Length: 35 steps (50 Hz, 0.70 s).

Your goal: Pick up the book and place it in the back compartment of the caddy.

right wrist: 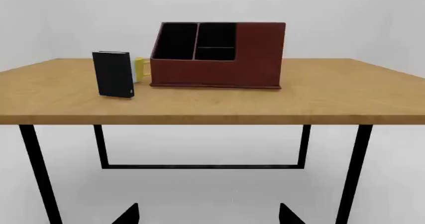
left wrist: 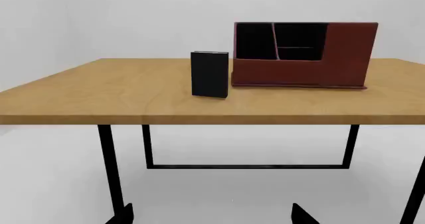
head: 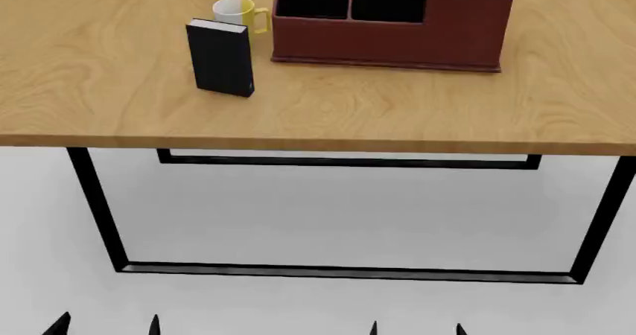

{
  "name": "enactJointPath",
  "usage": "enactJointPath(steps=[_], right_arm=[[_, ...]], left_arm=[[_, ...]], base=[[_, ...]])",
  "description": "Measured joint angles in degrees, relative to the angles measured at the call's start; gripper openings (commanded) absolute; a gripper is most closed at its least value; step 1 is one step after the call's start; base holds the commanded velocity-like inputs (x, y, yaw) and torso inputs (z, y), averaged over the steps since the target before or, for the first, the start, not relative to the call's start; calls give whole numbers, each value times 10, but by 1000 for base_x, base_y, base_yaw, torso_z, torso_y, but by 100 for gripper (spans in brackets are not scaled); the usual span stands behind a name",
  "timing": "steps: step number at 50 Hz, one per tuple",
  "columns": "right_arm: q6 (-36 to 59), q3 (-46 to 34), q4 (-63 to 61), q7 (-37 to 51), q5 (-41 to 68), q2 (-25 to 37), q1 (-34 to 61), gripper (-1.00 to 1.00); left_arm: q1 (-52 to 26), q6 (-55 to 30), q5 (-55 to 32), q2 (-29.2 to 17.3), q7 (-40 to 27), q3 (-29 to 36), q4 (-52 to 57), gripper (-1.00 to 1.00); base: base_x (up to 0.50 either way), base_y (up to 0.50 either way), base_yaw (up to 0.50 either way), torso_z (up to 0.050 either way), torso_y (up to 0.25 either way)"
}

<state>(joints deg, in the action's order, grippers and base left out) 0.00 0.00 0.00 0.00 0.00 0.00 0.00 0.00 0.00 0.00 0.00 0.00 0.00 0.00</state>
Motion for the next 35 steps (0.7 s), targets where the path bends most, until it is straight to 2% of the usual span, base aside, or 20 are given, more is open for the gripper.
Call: enactJointPath(steps=[9,21,35], right_arm=[[-16,-70,5,67,58,53,3,100],[-24,-109,13,101,88,86,9,100],[-24,-125,8,114,103,99,11,100]], left_arm=[[0,1,-24,-25,-33,33,-2,100],[-7,19,-39,-42,-51,56,-13,100],[-7,26,-58,-52,-60,71,-16,100]], base=[[0,0,0,0,0],[0,0,0,0,0],[0,0,0,49,0]])
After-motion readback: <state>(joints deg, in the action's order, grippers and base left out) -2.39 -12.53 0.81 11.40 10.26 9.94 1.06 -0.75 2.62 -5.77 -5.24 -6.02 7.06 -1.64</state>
